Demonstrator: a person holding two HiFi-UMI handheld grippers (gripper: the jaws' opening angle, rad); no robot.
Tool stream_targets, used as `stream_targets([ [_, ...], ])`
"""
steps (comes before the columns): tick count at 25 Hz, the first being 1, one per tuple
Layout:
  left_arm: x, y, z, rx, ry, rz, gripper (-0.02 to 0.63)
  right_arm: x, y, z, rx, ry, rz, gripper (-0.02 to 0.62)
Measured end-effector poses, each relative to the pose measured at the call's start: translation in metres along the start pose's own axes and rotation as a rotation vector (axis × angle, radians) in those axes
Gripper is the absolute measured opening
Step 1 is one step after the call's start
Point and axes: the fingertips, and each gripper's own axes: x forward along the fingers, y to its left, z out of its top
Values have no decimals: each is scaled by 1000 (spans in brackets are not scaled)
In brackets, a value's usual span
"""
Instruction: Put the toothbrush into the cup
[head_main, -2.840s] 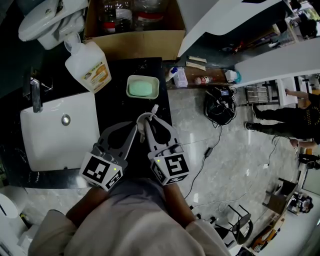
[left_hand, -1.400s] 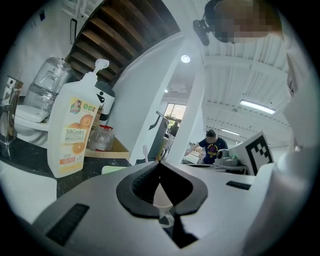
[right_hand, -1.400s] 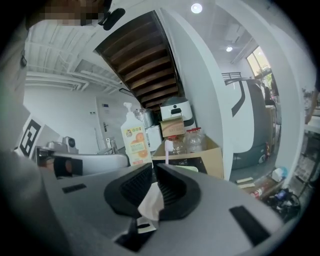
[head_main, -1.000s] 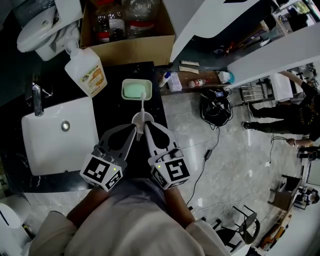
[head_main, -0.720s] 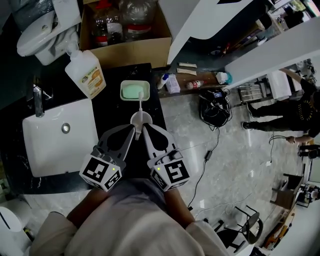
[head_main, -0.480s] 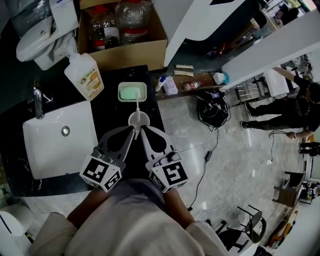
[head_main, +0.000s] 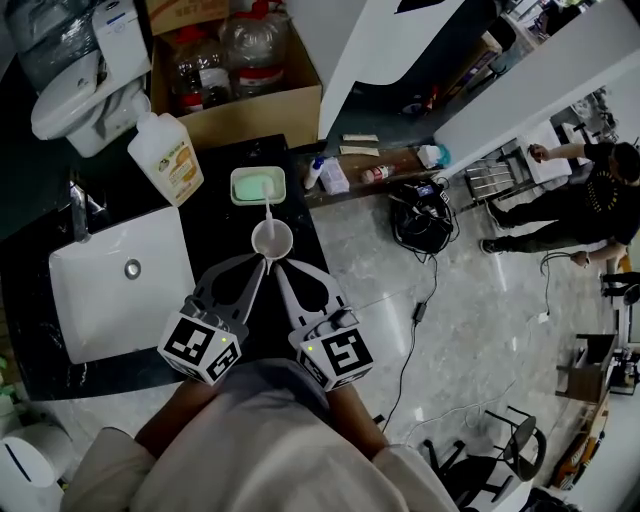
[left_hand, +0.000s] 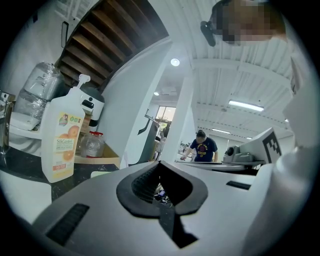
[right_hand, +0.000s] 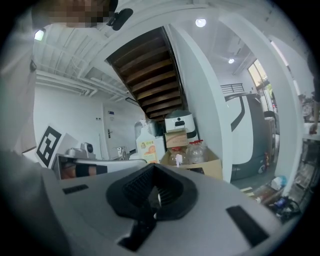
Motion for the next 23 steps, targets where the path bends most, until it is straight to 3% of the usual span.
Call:
stream_targets([
  [12, 3, -14, -7, 2, 19, -44, 11, -16, -1, 1, -2, -15, -41, 6],
  [23, 1, -9, -6, -3, 17, -30, 11, -10, 3, -3, 6, 1, -10, 6],
])
